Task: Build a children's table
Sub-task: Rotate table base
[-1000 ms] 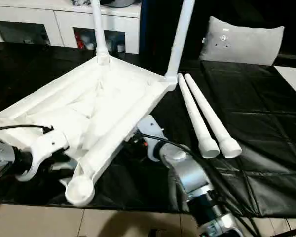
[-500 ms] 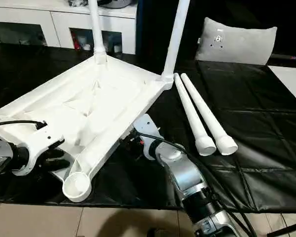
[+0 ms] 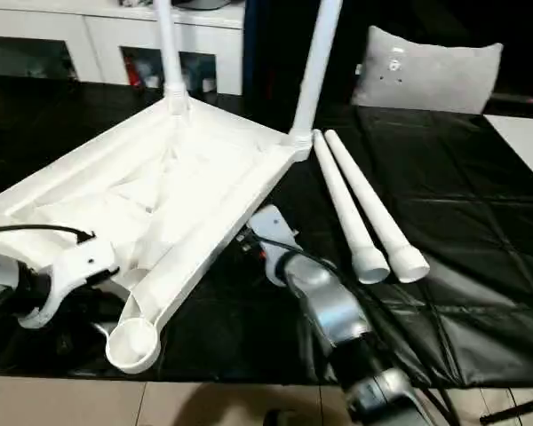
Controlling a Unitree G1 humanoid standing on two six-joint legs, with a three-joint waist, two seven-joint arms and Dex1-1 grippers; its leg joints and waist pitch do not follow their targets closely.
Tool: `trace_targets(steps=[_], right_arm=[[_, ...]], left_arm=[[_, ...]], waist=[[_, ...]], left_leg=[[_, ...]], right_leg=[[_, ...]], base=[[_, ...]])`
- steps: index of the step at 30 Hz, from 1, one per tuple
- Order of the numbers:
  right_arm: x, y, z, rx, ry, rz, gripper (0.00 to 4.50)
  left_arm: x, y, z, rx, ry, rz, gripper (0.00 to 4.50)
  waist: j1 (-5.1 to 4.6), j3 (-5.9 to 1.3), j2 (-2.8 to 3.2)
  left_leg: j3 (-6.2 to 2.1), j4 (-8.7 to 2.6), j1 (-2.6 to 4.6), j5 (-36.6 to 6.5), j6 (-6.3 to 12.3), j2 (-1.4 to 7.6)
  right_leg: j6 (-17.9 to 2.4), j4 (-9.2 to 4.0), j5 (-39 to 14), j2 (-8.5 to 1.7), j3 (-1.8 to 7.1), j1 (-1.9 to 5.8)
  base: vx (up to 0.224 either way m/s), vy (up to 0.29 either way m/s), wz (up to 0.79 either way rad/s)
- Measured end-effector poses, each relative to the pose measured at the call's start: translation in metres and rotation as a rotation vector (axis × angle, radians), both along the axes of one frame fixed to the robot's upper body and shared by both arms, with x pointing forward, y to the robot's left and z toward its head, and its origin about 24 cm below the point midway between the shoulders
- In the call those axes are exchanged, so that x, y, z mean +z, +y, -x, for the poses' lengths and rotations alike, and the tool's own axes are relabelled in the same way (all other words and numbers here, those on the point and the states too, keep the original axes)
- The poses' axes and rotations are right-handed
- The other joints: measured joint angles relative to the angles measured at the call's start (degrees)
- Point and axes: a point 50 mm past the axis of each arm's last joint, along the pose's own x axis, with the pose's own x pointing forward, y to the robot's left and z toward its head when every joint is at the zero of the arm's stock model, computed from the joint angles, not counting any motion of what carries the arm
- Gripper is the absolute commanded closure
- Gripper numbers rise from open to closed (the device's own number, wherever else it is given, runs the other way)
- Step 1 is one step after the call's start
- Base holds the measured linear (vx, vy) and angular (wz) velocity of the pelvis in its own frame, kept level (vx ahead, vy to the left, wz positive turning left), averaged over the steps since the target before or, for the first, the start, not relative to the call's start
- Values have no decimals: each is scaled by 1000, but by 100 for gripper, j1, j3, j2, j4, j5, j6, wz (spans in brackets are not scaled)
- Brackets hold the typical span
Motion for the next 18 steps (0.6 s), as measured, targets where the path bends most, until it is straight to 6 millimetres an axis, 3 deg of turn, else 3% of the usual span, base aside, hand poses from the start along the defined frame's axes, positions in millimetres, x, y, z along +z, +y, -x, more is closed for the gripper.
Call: trace_targets(steps=[8,18], right_arm=[[-3,7,-2,8,-2,-18,0],[-1,12,-4,9,-22,-29,0]], left_arm=[[-4,-13,-1,-41,28,53,442],[-13,-49,-17,-89,-4,170,442]], waist=[[-100,0,-4],[-188,6,-6]], left_leg=[[0,16,2,9,-10,2],[0,28,-11,10,-13,6]], right_leg=[[-3,15,3,0,1,-2],[-4,42,2,2,3,-27]], base=[[0,0,0],[0,0,0]])
